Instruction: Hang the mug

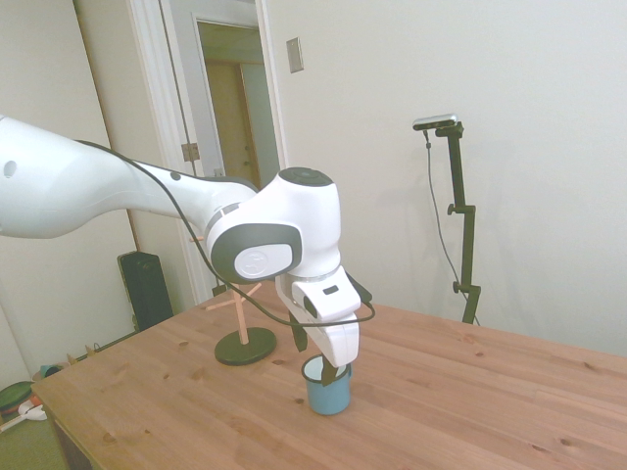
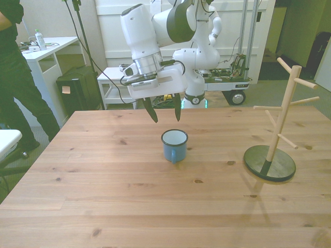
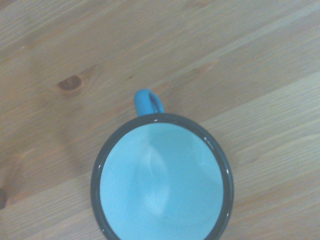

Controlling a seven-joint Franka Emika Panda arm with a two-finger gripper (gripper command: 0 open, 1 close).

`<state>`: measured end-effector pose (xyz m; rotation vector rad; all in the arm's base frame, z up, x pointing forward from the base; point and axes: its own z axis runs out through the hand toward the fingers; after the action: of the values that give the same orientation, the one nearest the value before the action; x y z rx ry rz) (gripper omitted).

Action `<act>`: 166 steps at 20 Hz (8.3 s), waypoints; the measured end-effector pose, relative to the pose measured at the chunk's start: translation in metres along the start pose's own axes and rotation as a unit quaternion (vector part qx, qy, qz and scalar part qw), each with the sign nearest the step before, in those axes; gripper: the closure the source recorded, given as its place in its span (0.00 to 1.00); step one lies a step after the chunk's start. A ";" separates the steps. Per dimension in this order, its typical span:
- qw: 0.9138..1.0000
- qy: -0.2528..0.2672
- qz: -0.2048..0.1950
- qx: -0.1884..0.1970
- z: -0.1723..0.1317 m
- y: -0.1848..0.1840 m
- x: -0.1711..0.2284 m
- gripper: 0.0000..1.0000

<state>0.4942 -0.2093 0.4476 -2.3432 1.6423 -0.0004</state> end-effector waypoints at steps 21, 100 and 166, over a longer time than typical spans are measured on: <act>0.997 -0.009 0.052 -0.056 0.059 -0.039 0.024 0.00; 0.970 0.161 -0.184 0.003 -0.072 -0.068 -0.189 1.00; 0.970 0.177 -0.167 -0.028 -0.021 -0.126 -0.235 0.00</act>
<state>0.5236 0.0417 0.5336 -2.7587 1.3728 -0.4709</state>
